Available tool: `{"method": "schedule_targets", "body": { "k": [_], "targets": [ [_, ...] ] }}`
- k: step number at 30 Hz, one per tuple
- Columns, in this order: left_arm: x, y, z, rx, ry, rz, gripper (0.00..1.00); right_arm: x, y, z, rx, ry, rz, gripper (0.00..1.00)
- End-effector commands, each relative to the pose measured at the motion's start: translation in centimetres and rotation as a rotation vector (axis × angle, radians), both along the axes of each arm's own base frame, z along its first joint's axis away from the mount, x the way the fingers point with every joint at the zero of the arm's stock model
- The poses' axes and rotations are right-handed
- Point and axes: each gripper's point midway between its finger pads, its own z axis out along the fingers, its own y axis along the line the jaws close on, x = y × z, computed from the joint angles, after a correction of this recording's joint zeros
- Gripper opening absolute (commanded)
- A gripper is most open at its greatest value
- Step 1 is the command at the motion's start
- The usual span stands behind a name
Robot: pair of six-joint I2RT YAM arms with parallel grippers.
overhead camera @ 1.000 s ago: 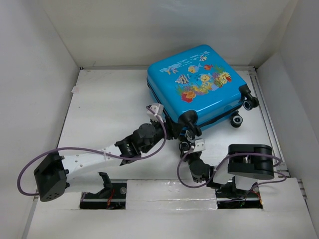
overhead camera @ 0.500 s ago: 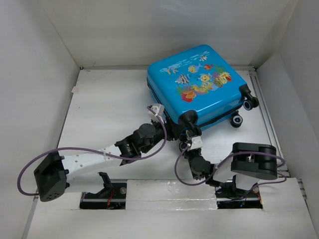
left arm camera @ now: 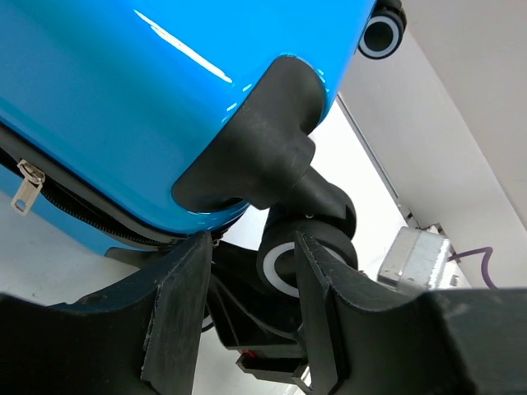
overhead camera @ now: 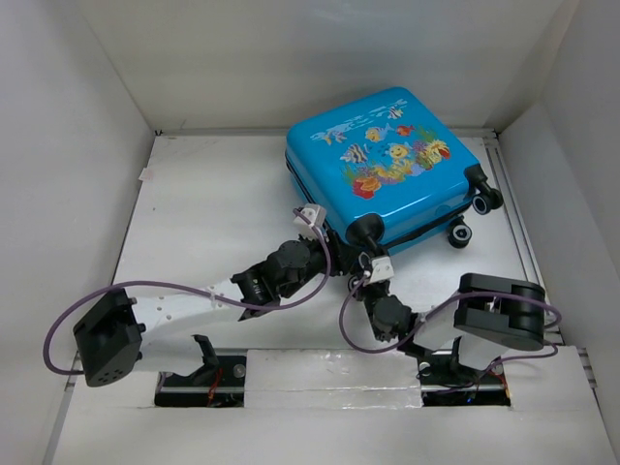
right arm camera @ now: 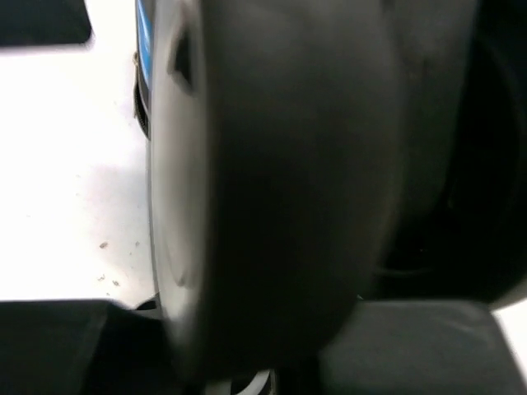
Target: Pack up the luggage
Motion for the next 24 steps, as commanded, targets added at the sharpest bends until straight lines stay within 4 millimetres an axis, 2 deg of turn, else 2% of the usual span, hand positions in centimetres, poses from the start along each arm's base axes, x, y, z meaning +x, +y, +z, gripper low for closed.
{"method": "schedule_targets", "body": {
  "k": [1, 4, 6, 9, 15, 17, 18, 19, 20, 21, 22, 23, 24],
  "targets": [
    [0.2, -0.3, 0.8, -0.026, -0.018, 0.001, 0.4, 0.4, 1.8, 10.7, 0.505, -0.203, 0.04, 0.21],
    [0.3, -0.5, 0.6, -0.018, -0.014, 0.001, 0.4, 0.2, 1.8, 11.6, 0.505, -0.224, 0.058, 0.19],
    [0.3, -0.5, 0.6, -0.018, -0.014, 0.001, 0.4, 0.3, 1.5, 12.3, 0.515, -0.239, 0.057, 0.15],
    [0.5, -0.5, 0.4, -0.008, -0.01, 0.01, 0.38, 0.3, 1.4, 12.6, 0.524, -0.243, 0.056, 0.0],
    [1.7, -1.1, 0.3, 0.01, -0.007, 0.01, 0.36, -0.1, 2.4, 13.2, 0.585, -0.24, 0.118, 0.0],
    [2.0, -1.6, 1.0, -0.005, -0.006, -0.017, 0.35, -0.6, 3.4, 12.1, 0.599, -0.209, 0.158, 0.0],
    [2.6, -1.9, 1.8, -0.019, -0.012, -0.018, 0.35, -1.3, 5.0, 11.2, 0.583, -0.185, 0.197, 0.0],
    [2.4, -2.2, 1.5, -0.013, -0.005, -0.034, 0.35, -1.8, 5.8, 11.8, 0.603, -0.187, 0.218, 0.0],
    [2.9, -2.6, 2.8, -0.026, -0.022, -0.039, 0.35, -2.0, 6.9, 10.3, 0.547, -0.169, 0.214, 0.0],
    [2.8, -3.1, 2.8, -0.02, -0.015, -0.055, 0.35, -2.3, 7.5, 9.8, 0.534, -0.156, 0.191, 0.0],
    [2.7, -3.3, 3.3, -0.014, -0.02, -0.072, 0.28, -3.3, 8.9, 10.2, 0.543, -0.154, 0.226, 0.0],
    [2.9, -3.9, 4.2, -0.021, -0.023, -0.083, 0.25, -3.5, 9.5, 9.7, 0.532, -0.148, 0.235, 0.0],
    [3.0, -4.1, 4.1, -0.01, -0.016, -0.083, 0.24, -3.8, 9.7, 9.7, 0.521, -0.15, 0.242, 0.0]
  ]
}}
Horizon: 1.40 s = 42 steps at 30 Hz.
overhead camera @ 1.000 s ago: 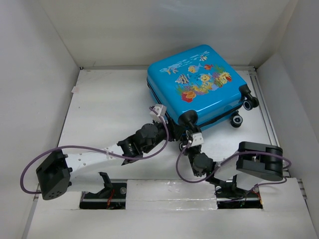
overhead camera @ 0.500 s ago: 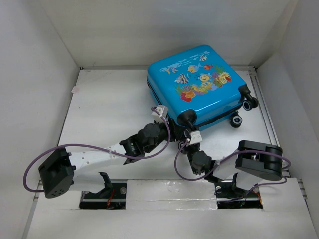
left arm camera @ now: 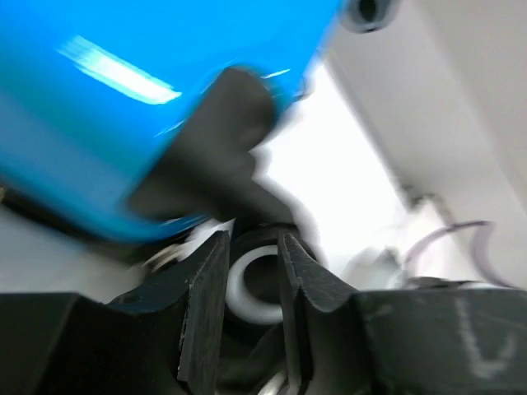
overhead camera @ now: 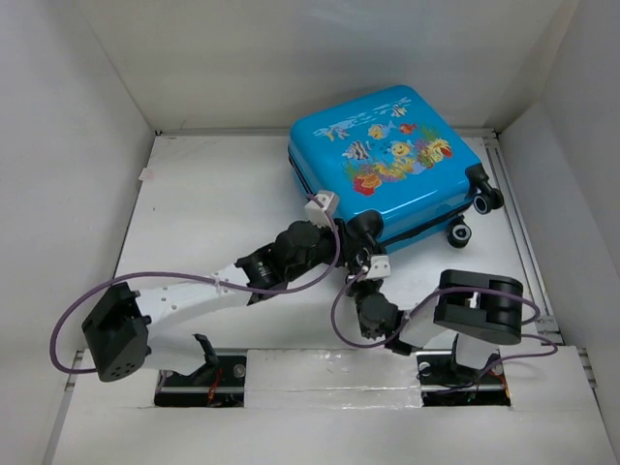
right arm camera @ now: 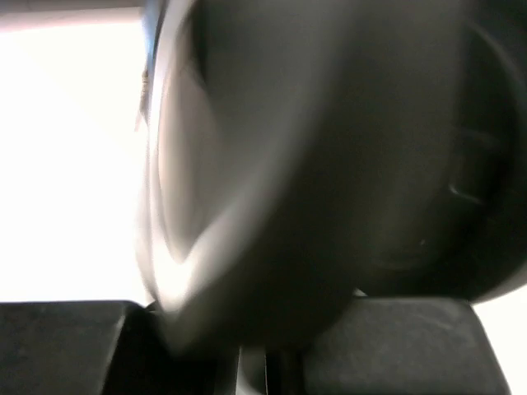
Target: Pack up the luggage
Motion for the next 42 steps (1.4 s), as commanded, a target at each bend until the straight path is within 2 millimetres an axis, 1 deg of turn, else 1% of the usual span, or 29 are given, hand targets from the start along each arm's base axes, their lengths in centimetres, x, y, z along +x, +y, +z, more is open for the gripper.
{"method": "schedule_targets", "body": {
  "k": [1, 2, 3, 4, 5, 6, 7, 8, 9, 10, 12, 15, 16, 17, 18, 19, 20, 21, 22, 23, 24, 26, 28, 30, 32, 34, 35, 38, 42],
  "targets": [
    [1.2, -3.2, 4.3, -0.085, -0.051, -0.061, 0.25, -4.9, 8.5, 10.2, 0.389, -0.207, 0.319, 0.0],
    [1.1, -3.4, 4.1, -0.064, -0.038, -0.086, 0.25, -4.9, 8.4, 10.2, 0.376, -0.211, 0.317, 0.0],
    [1.6, -3.6, 5.4, -0.075, -0.036, -0.103, 0.25, -5.2, 8.5, 10.6, 0.377, -0.216, 0.326, 0.0],
    [0.6, -4.0, 5.5, -0.084, -0.014, -0.188, 0.24, -5.3, 8.6, 10.7, 0.366, -0.222, 0.333, 0.0],
    [0.2, -4.4, 6.8, -0.141, -0.017, -0.237, 0.24, -5.3, 8.8, 11.5, 0.383, -0.233, 0.33, 0.0],
    [-0.5, -4.5, 6.6, -0.183, 0.033, -0.277, 0.26, -5.2, 8.9, 11.9, 0.376, -0.243, 0.326, 0.0],
    [-0.2, -4.3, 6.9, -0.214, 0.045, -0.287, 0.28, -5.2, 8.9, 11.9, 0.376, -0.243, 0.326, 0.0],
    [-0.7, -4.3, 8.0, -0.242, 0.035, -0.31, 0.31, -5.2, 9.2, 12.8, 0.391, -0.266, 0.353, 0.0],
    [-0.7, -4.3, 7.8, -0.236, 0.042, -0.309, 0.35, -5.2, 9.5, 13.3, 0.388, -0.279, 0.361, 0.0],
    [-0.8, -4.1, 9.0, -0.243, 0.011, -0.314, 0.43, -5.4, 9.7, 13.4, 0.378, -0.288, 0.375, 0.0],
    [-0.9, -4.2, 9.3, -0.221, 0.005, -0.294, 0.44, -4.3, 10.0, 14.2, 0.393, -0.309, 0.359, 0.0],
    [-1.6, -3.5, 10.4, -0.24, -0.013, -0.306, 0.48, -3.1, 10.4, 14.4, 0.386, -0.331, 0.355, 0.0],
    [-1.6, -3.1, 11.0, -0.256, -0.032, -0.291, 0.49, -3.0, 10.1, 14.0, 0.377, -0.321, 0.342, 0.0],
    [-1.4, -1.6, 11.5, -0.272, -0.061, -0.228, 0.52, -3.8, 9.3, 14.9, 0.428, -0.312, 0.342, 0.0],
    [-1.2, -0.7, 11.8, -0.284, -0.079, -0.186, 0.52, -4.1, 8.2, 14.6, 0.45, -0.287, 0.317, 0.0],
    [-0.8, 0.4, 12.1, -0.3, -0.101, -0.136, 0.52, -5.1, 6.7, 12.8, 0.433, -0.244, 0.326, 0.01],
    [-0.6, 1.6, 10.2, -0.275, -0.09, -0.081, 0.52, -5.2, 4.9, 13.1, 0.488, -0.227, 0.304, 0.07],
    [0.7, 3.8, 11.0, -0.288, -0.129, 0.023, 0.53, -5.8, 4.1, 12.3, 0.561, -0.181, 0.315, 0.13],
    [1.0, 4.6, 10.4, -0.281, -0.129, 0.05, 0.56, -5.6, 2.2, 10.3, 0.536, -0.147, 0.266, 0.2],
    [1.2, 5.1, 9.4, -0.258, -0.114, 0.063, 0.56, -5.4, 1.5, 9.7, 0.525, -0.135, 0.233, 0.29],
    [1.5, 5.5, 7.9, -0.228, -0.093, 0.076, 0.56, -5.1, 0.8, 9.4, 0.489, -0.136, 0.195, 0.33],
    [1.9, 6.1, 6.9, -0.202, -0.078, 0.108, 0.56, -4.9, -0.3, 8.7, 0.481, -0.124, 0.152, 0.41],
    [2.2, 6.6, 5.1, -0.159, -0.064, 0.136, 0.57, -4.3, -1.0, 8.4, 0.479, -0.118, 0.111, 0.45],
    [2.3, 6.8, 4.4, -0.153, -0.062, 0.146, 0.57, -3.0, -1.7, 7.9, 0.478, -0.126, 0.068, 0.46],
    [2.4, 7.0, 3.8, -0.154, -0.066, 0.158, 0.57, -1.9, -2.2, 8.2, 0.471, -0.149, 0.061, 0.48],
    [2.7, 6.3, 4.1, -0.174, -0.078, 0.147, 0.57, -1.0, -2.0, 8.7, 0.459, -0.174, 0.076, 0.49],
    [2.5, 5.6, 3.0, -0.156, -0.056, 0.113, 0.56, -0.7, -1.8, 9.4, 0.45, -0.192, 0.081, 0.49],
    [2.9, 4.4, 2.7, -0.147, -0.042, 0.087, 0.54, 0.2, -1.5, 10.6, 0.442, -0.232, 0.099, 0.52],
    [3.4, 3.8, 2.8, -0.154, -0.048, 0.087, 0.54, 0.6, -0.4, 12.3, 0.451, -0.281, 0.164, 0.52]
  ]
}}
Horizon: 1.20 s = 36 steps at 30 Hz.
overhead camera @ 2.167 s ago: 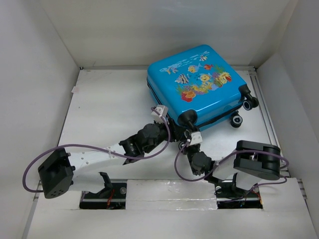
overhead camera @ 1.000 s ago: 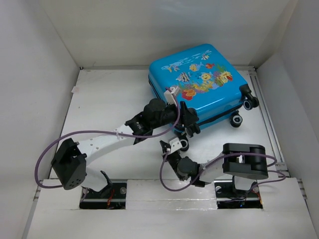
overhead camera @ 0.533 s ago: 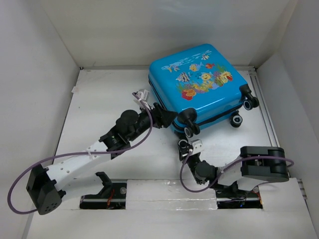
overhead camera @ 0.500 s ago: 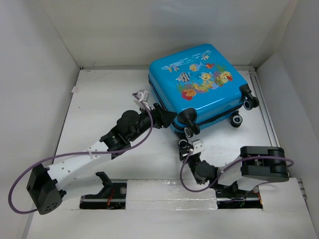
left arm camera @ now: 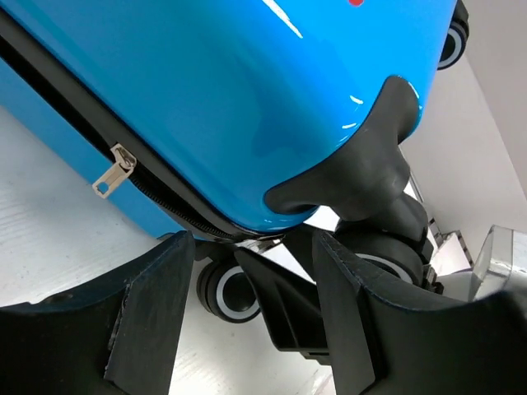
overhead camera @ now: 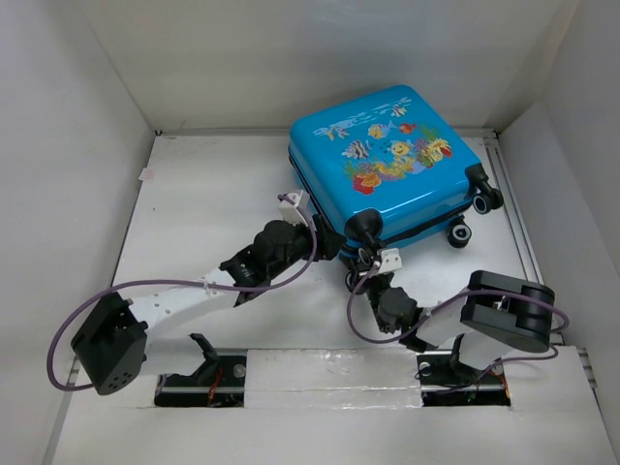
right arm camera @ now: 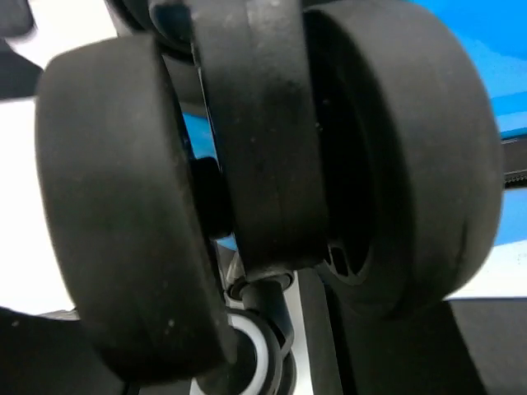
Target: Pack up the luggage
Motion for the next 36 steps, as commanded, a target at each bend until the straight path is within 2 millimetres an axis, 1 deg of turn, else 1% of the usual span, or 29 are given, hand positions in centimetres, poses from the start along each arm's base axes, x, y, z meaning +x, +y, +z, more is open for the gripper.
{"method": "schedule_targets", "body": {
  "k": [1, 3, 4, 6, 8, 9, 10, 11, 12, 13, 14, 16, 19, 20, 21, 24, 26, 27, 29, 30, 31, 33, 34, 36],
  "targets": [
    [0.8, -1.2, 4.9, -0.103, -0.1, -0.016, 0.54, -0.2, 2.0, 11.9, 0.482, -0.262, 0.103, 0.52],
    [0.9, -1.5, 4.0, -0.087, -0.084, -0.025, 0.54, -0.3, 2.0, 12.2, 0.489, -0.269, 0.114, 0.5],
    [1.0, -1.7, 4.5, -0.095, -0.091, -0.025, 0.54, -0.3, 2.0, 12.2, 0.476, -0.273, 0.111, 0.5],
    [0.9, -1.9, 4.4, -0.096, -0.089, -0.037, 0.54, -0.4, 1.5, 13.3, 0.484, -0.297, 0.105, 0.49],
    [0.9, -2.2, 4.3, -0.1, -0.09, -0.048, 0.54, -0.4, 0.9, 13.7, 0.453, -0.316, 0.086, 0.49],
    [1.0, -2.3, 4.8, -0.107, -0.096, -0.048, 0.54, -0.4, 0.8, 13.9, 0.448, -0.324, 0.083, 0.49],
    [1.0, -2.3, 4.4, -0.1, -0.09, -0.048, 0.53, -0.6, 0.5, 14.2, 0.436, -0.326, 0.068, 0.49],
    [0.9, -2.4, 4.4, -0.101, -0.088, -0.057, 0.53, -0.7, 0.0, 13.7, 0.433, -0.301, 0.038, 0.49],
    [0.9, -2.5, 4.6, -0.108, -0.095, -0.057, 0.53, -1.3, 0.1, 13.2, 0.419, -0.28, 0.045, 0.53],
    [0.9, -2.5, 4.6, -0.108, -0.095, -0.057, 0.53, -1.5, -0.3, 12.6, 0.43, -0.246, 0.033, 0.55],
    [0.9, -2.5, 4.6, -0.108, -0.095, -0.057, 0.53, -1.9, -0.2, 12.2, 0.437, -0.226, 0.047, 0.55],
    [1.0, -2.5, 4.8, -0.115, -0.101, -0.057, 0.53, -2.2, -1.0, 10.5, 0.422, -0.186, 0.044, 0.58],
    [1.0, -2.5, 4.8, -0.115, -0.101, -0.057, 0.53, -2.3, -1.8, 9.8, 0.401, -0.163, 0.027, 0.6],
    [1.0, -2.5, 4.8, -0.115, -0.101, -0.057, 0.53, -2.4, -1.7, 10.1, 0.405, -0.167, 0.039, 0.6],
    [1.1, -2.7, 5.0, -0.116, -0.102, -0.057, 0.53, -2.3, -1.6, 9.3, 0.361, -0.15, 0.039, 0.6],
    [1.0, -2.8, 5.0, -0.117, -0.101, -0.066, 0.53, -1.7, -1.5, 9.7, 0.334, -0.172, 0.082, 0.63],
    [1.0, -2.8, 5.0, -0.117, -0.101, -0.066, 0.53, -1.1, -0.6, 10.7, 0.333, -0.177, 0.106, 0.63],
    [1.0, -2.8, 5.0, -0.117, -0.101, -0.066, 0.53, -1.1, -0.5, 10.7, 0.339, -0.172, 0.117, 0.63],
    [1.0, -2.8, 5.0, -0.117, -0.101, -0.066, 0.53, -1.4, 0.1, 10.7, 0.359, -0.16, 0.153, 0.59],
    [1.0, -2.8, 5.2, -0.124, -0.107, -0.066, 0.53, -1.4, 0.2, 10.7, 0.378, -0.154, 0.155, 0.53],
    [1.1, -2.9, 4.9, -0.117, -0.101, -0.066, 0.53, -1.5, 0.3, 9.5, 0.384, -0.123, 0.159, 0.53],
    [1.1, -2.9, 4.8, -0.117, -0.101, -0.066, 0.53, -1.7, 0.6, 8.8, 0.387, -0.111, 0.169, 0.49],
    [1.2, -3.0, 5.4, -0.125, -0.108, -0.066, 0.53, -1.6, 0.9, 7.9, 0.359, -0.096, 0.168, 0.49],
    [1.1, -3.2, 5.0, -0.119, -0.1, -0.075, 0.53, -2.0, 1.6, 7.5, 0.353, -0.084, 0.174, 0.51]
  ]
}}
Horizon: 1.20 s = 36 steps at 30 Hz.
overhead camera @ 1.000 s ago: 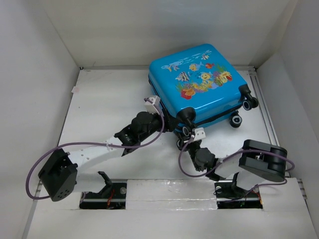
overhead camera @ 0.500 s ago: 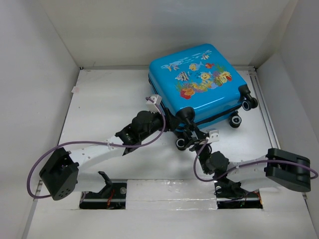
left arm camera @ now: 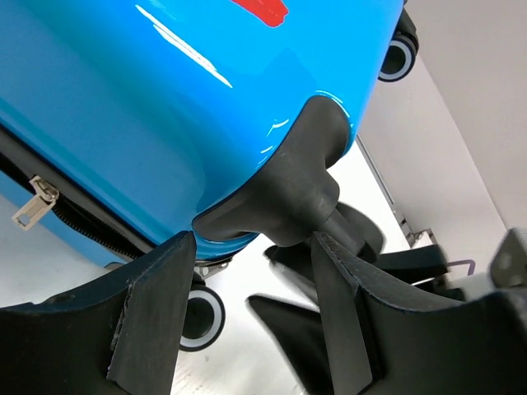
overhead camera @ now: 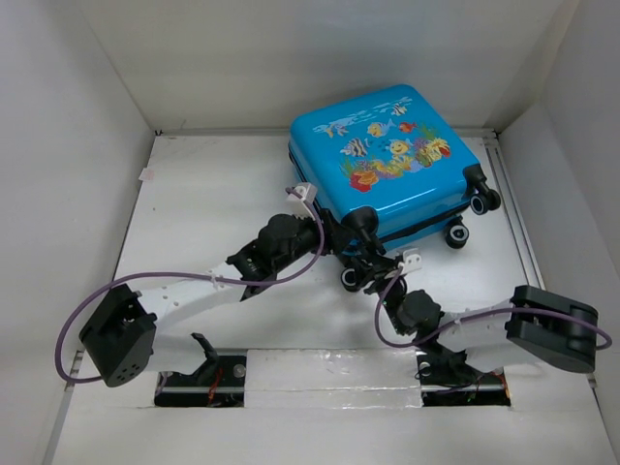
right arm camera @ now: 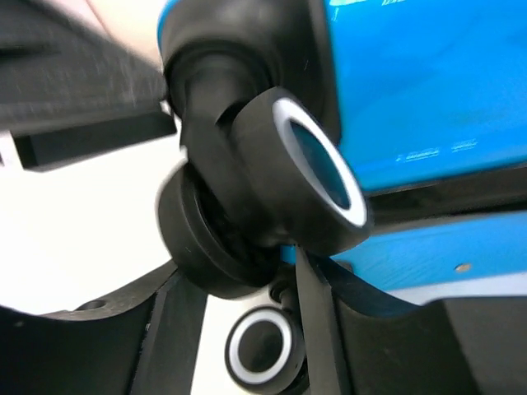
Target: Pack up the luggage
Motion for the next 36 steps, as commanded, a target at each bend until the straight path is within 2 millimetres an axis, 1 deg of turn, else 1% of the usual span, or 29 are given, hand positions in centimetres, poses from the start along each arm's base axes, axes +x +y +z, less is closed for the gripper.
{"method": "schedule_targets", "body": {
  "k": [1, 2, 3, 4, 5, 8, 9, 10, 11, 12, 13, 16, 17, 18, 19, 20, 21, 24, 26, 27, 28, 29, 30, 32, 33, 34, 35, 36],
  "targets": [
    [0.6, -0.9, 3.4, -0.065, -0.068, -0.014, 0.53, -0.2, 1.4, 2.1, 0.124, -0.022, 0.028, 0.52],
    [0.6, -0.9, 3.4, -0.065, -0.068, -0.014, 0.53, -0.1, 1.8, 2.1, 0.126, -0.024, 0.028, 0.54],
    [0.6, -0.9, 3.4, -0.065, -0.068, -0.014, 0.53, 0.1, 1.3, 1.9, 0.118, -0.02, -0.009, 0.54],
    [0.6, -0.9, 3.4, -0.065, -0.068, -0.014, 0.53, -0.3, 1.3, 2.1, 0.137, -0.018, -0.018, 0.54],
    [0.7, -1.0, 3.8, -0.072, -0.074, -0.014, 0.53, -0.4, 0.8, 1.5, 0.129, -0.013, -0.032, 0.54],
    [0.8, -0.9, 3.8, -0.071, -0.075, -0.005, 0.53, -0.6, -0.1, 1.6, 0.186, -0.015, -0.059, 0.54],
    [0.8, -0.9, 3.8, -0.071, -0.075, -0.005, 0.53, -0.5, -0.1, 1.2, 0.155, -0.018, -0.062, 0.54],
    [0.8, -0.9, 3.8, -0.071, -0.075, -0.005, 0.52, -0.4, -0.2, 1.5, 0.144, -0.027, -0.076, 0.54],
    [0.9, -1.0, 3.4, -0.063, -0.068, -0.005, 0.52, -0.1, 0.3, 2.0, 0.139, -0.038, -0.079, 0.54],
    [0.9, -1.0, 3.4, -0.063, -0.068, -0.005, 0.52, 0.1, 0.7, 2.1, 0.121, -0.045, -0.082, 0.54],
    [0.9, -1.0, 3.4, -0.063, -0.068, -0.005, 0.52, 0.6, 0.5, 2.3, 0.097, -0.057, -0.102, 0.54],
    [0.9, -1.0, 3.4, -0.063, -0.068, -0.005, 0.52, 1.4, 0.5, 3.1, 0.108, -0.1, -0.101, 0.52],
    [0.9, -1.0, 3.4, -0.063, -0.068, -0.005, 0.52, 1.5, 0.9, 3.5, 0.119, -0.107, -0.093, 0.52],
    [0.9, -1.0, 3.4, -0.063, -0.068, -0.005, 0.52, 2.1, 0.6, 3.5, 0.116, -0.111, -0.108, 0.51],
    [0.9, -1.0, 3.4, -0.063, -0.068, -0.005, 0.52, 2.1, 0.9, 3.3, 0.112, -0.112, -0.1, 0.48],
    [0.8, -1.1, 3.4, -0.064, -0.067, -0.014, 0.52, 2.4, 0.5, 3.4, 0.115, -0.122, -0.116, 0.47],
    [0.8, -1.1, 3.4, -0.064, -0.067, -0.014, 0.52, 2.7, 0.5, 3.7, 0.128, -0.132, -0.118, 0.47],
    [0.6, -1.2, 3.4, -0.065, -0.066, -0.026, 0.51, 3.2, 0.7, 3.5, 0.131, -0.14, -0.13, 0.39],
    [0.4, -1.3, 3.4, -0.066, -0.065, -0.035, 0.51, 3.3, 0.7, 3.6, 0.154, -0.157, -0.126, 0.34],
    [0.4, -1.3, 3.4, -0.066, -0.065, -0.035, 0.51, 3.7, 0.8, 4.0, 0.168, -0.158, -0.133, 0.3],
    [0.5, -1.4, 3.0, -0.059, -0.059, -0.035, 0.5, 3.8, 1.3, 4.0, 0.17, -0.164, -0.12, 0.25],
    [0.4, -1.5, 3.0, -0.06, -0.057, -0.044, 0.5, 3.7, 1.3, 4.1, 0.18, -0.161, -0.118, 0.2],
    [0.4, -1.5, 3.0, -0.06, -0.057, -0.044, 0.5, 3.7, 1.5, 4.1, 0.188, -0.161, -0.107, 0.19],
    [0.4, -1.6, 2.6, -0.053, -0.051, -0.044, 0.5, 3.6, 2.3, 5.0, 0.202, -0.178, -0.089, 0.14],
    [0.4, -1.6, 2.6, -0.053, -0.051, -0.044, 0.48, 3.6, 2.2, 5.3, 0.204, -0.186, -0.092, 0.13],
    [0.5, -1.7, 3.1, -0.06, -0.057, -0.044, 0.48, 3.3, 2.3, 5.7, 0.206, -0.192, -0.085, 0.13],
    [0.5, -1.7, 3.1, -0.06, -0.057, -0.044, 0.48, 3.2, 2.4, 5.7, 0.204, -0.196, -0.075, 0.11],
    [0.4, -1.8, 3.1, -0.061, -0.056, -0.053, 0.48, 3.1, 2.3, 6.2, 0.218, -0.202, -0.076, 0.08]
  ]
}}
